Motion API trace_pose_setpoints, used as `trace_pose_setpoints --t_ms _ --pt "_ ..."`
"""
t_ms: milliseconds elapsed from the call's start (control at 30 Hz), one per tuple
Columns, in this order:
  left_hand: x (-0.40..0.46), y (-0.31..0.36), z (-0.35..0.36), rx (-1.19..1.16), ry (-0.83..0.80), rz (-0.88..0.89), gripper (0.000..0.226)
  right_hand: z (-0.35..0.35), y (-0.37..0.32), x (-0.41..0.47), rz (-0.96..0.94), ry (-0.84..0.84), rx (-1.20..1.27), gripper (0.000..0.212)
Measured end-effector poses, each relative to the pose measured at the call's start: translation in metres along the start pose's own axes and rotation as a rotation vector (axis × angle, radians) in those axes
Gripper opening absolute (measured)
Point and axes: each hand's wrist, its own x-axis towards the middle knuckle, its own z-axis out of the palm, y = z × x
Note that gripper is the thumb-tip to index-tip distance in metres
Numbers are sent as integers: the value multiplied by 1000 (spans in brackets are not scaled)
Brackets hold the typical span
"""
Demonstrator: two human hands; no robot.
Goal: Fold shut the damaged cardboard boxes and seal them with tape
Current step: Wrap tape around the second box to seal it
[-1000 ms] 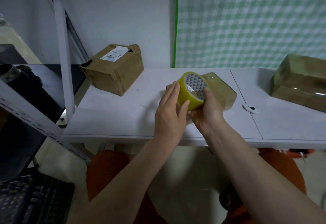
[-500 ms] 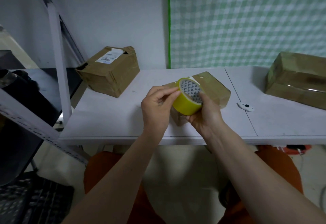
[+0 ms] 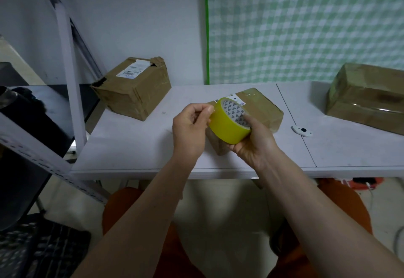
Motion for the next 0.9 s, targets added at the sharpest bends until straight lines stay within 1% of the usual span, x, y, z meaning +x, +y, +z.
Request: trace_pose_setpoints --t_ms 67,167,267,333,433,500,600,700,800,867,900 --pt "2 7 -1 -42 -24 -105 16 0 -1 0 -7 -20 15 29" --pt "4 10 -5 -132 -36 -269 13 1 -1 0 -27 -58 36 19" --pt "3 13 -8 -154 -51 -368 10 -3 -1 5 -36 -67 40 16" --pt "1 15 -9 -151 -73 -409 16 -7 -2 10 -45 -83 8 20" --pt "2 14 -13 -211 -99 -497 20 -13 -8 12 -124 -143 -133 38" --pt "3 13 -16 -254 -142 -588 20 -15 -13 12 -221 -144 -215 48" --pt "3 8 -17 -337 -191 -726 19 -15 -19 12 -377 -111 -381 51" --pt "4 6 -14 -407 -212 -809 14 -20 -18 12 -640 -87 -693 57" --pt "7 8 -13 -449 -206 -870 10 -25 -17 7 -922 -111 -1018 63" --pt "9 10 -13 -460 -213 -885 10 -32 -17 8 -1076 -121 -1166 71" --pt "10 10 -13 -459 -223 -887 11 -36 -18 10 -1131 -106 -1201 70"
